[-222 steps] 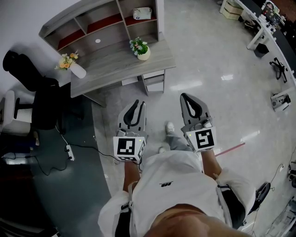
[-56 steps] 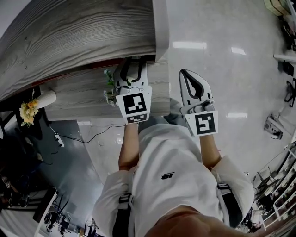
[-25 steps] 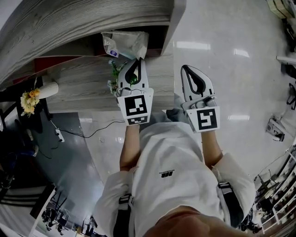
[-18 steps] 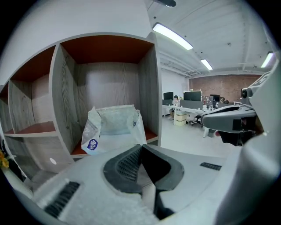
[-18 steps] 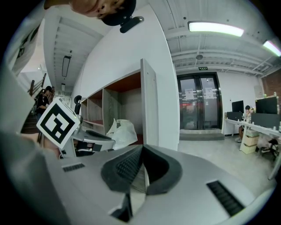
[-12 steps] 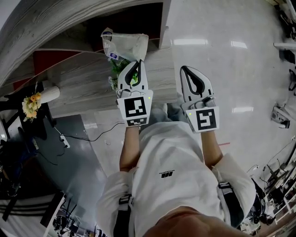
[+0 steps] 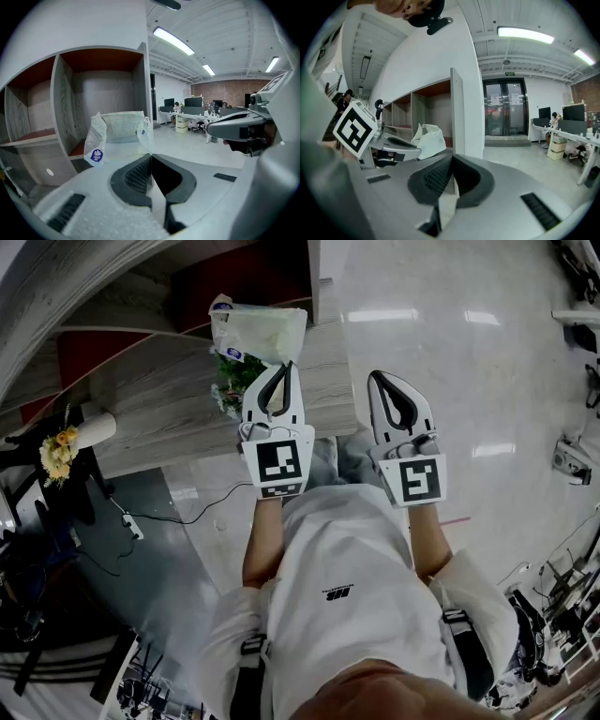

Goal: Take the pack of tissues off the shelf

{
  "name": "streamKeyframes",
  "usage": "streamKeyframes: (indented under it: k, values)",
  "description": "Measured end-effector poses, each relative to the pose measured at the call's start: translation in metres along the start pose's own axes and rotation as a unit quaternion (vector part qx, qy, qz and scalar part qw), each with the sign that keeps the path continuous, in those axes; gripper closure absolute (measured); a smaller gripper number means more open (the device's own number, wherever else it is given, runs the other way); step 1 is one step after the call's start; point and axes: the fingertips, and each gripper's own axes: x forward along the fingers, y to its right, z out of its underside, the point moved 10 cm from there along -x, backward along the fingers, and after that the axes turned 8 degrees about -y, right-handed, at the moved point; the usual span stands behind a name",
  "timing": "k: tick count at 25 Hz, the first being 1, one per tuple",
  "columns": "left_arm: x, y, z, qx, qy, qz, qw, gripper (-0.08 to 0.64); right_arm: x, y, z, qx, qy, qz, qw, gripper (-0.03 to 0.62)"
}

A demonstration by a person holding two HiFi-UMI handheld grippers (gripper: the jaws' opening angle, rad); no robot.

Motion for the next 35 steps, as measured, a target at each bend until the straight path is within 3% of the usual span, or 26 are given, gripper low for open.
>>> streamKeyframes:
  k: [12,35]
  values:
    - [-0.014,0.027,0.015,0.023,0.009,0.029,0.9993,0.531,-0.021,-0.009,0.023,0.007,-0.011,0.009,1.000,0.566]
    - [0.015,0.050,0.081,0.022,-0.038,0.082,0.9957,0.531,-0.014,-0.008,0.089,0.023,-0.059,0.026,0.998,0.566]
